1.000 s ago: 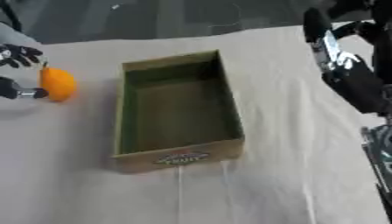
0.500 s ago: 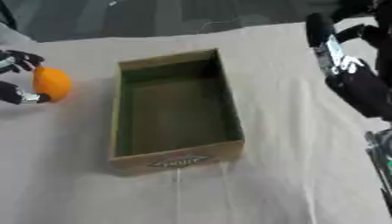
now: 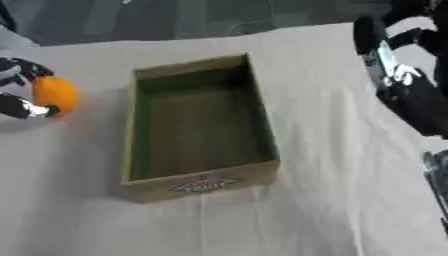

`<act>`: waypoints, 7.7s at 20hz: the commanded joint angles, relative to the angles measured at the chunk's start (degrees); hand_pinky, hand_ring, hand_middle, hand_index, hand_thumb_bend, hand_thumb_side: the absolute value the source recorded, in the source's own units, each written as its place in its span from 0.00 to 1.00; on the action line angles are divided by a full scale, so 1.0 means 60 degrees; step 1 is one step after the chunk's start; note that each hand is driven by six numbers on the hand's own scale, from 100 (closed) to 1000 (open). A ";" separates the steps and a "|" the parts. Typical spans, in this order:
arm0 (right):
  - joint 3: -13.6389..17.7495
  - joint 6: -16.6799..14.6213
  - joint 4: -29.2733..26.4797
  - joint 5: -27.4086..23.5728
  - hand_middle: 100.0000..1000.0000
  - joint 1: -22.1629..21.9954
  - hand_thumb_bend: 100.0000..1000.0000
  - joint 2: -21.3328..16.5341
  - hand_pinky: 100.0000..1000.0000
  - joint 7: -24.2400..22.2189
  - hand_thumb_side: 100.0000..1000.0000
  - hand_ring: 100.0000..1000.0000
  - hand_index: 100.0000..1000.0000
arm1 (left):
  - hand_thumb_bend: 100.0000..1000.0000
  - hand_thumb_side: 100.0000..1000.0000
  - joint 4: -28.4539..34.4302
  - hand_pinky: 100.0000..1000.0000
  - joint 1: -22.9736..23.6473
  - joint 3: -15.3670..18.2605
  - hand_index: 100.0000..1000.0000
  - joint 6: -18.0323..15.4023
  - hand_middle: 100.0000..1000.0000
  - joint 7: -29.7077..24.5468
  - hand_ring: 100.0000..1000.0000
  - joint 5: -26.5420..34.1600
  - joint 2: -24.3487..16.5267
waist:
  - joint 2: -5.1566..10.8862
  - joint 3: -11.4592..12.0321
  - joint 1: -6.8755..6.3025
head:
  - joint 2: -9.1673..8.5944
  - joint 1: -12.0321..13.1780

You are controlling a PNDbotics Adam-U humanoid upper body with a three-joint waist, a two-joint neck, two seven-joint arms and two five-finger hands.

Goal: Pick up objects on the table and place them in the box.

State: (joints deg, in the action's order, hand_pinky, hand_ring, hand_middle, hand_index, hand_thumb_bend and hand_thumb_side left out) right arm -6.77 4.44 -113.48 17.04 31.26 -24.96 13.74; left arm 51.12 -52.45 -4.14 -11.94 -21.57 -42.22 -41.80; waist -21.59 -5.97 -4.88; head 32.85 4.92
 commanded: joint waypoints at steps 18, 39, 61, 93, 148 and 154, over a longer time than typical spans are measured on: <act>0.0102 -0.0038 -0.0185 -0.0087 0.49 0.0052 0.36 -0.0179 0.48 -0.0042 0.70 0.80 0.77 | 0.26 0.20 -0.0038 0.63 -0.0209 0.0093 0.82 0.0005 0.61 0.0190 0.69 -0.1275 -0.0232 | 0.0195 -0.0039 -0.0004 | -0.0103 0.0049; 0.0167 0.0001 -0.0185 -0.0122 0.49 -0.0062 0.35 -0.0100 0.48 0.0028 0.69 0.81 0.77 | 0.07 0.11 0.0142 0.55 -0.0208 0.0056 0.52 -0.0006 0.54 0.0439 0.60 -0.0960 -0.0210 | 0.0281 -0.0032 0.0009 | -0.0114 0.0010; 0.0260 0.0033 -0.0185 -0.0107 0.49 -0.0276 0.34 0.0108 0.48 0.0118 0.69 0.81 0.77 | 0.00 0.00 0.1829 0.51 -0.0068 0.0005 0.45 0.0138 0.51 -0.0566 0.55 0.1602 -0.0467 | 0.0705 0.0103 0.0087 | 0.0052 -0.0107; 0.0248 -0.0053 -0.0185 -0.0065 0.50 -0.0256 0.32 0.0503 0.49 0.0068 0.69 0.80 0.77 | 0.00 0.01 0.5001 0.48 -0.1407 -0.1429 0.40 0.0507 0.49 -0.1833 0.51 0.3574 0.1526 | 0.1265 0.0117 0.0270 | 0.0396 -0.0048; 0.0237 -0.0102 -0.0185 -0.0144 0.49 -0.0218 0.32 0.0677 0.49 0.0177 0.68 0.80 0.77 | 0.15 0.00 0.3221 0.65 -0.0683 -0.2072 0.92 -0.1332 0.74 -0.1674 0.74 -0.0574 0.4346 | 0.1069 0.0064 0.0198 | 0.0304 -0.0141; 0.0248 -0.0090 -0.0185 -0.0136 0.50 -0.0244 0.32 0.0697 0.49 0.0181 0.68 0.80 0.77 | 0.13 0.00 0.3912 0.65 -0.0705 -0.1954 0.90 -0.1133 0.74 -0.1530 0.73 -0.0218 0.4156 | 0.1136 0.0118 0.0250 | 0.0306 -0.0129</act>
State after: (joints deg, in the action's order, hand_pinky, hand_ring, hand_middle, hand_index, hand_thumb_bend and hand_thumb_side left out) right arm -5.71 3.73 -113.48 16.47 29.23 -20.38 14.73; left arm 72.71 -55.59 -16.76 -19.10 -31.06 -44.29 -15.34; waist -16.12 -5.27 -3.69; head 35.15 4.02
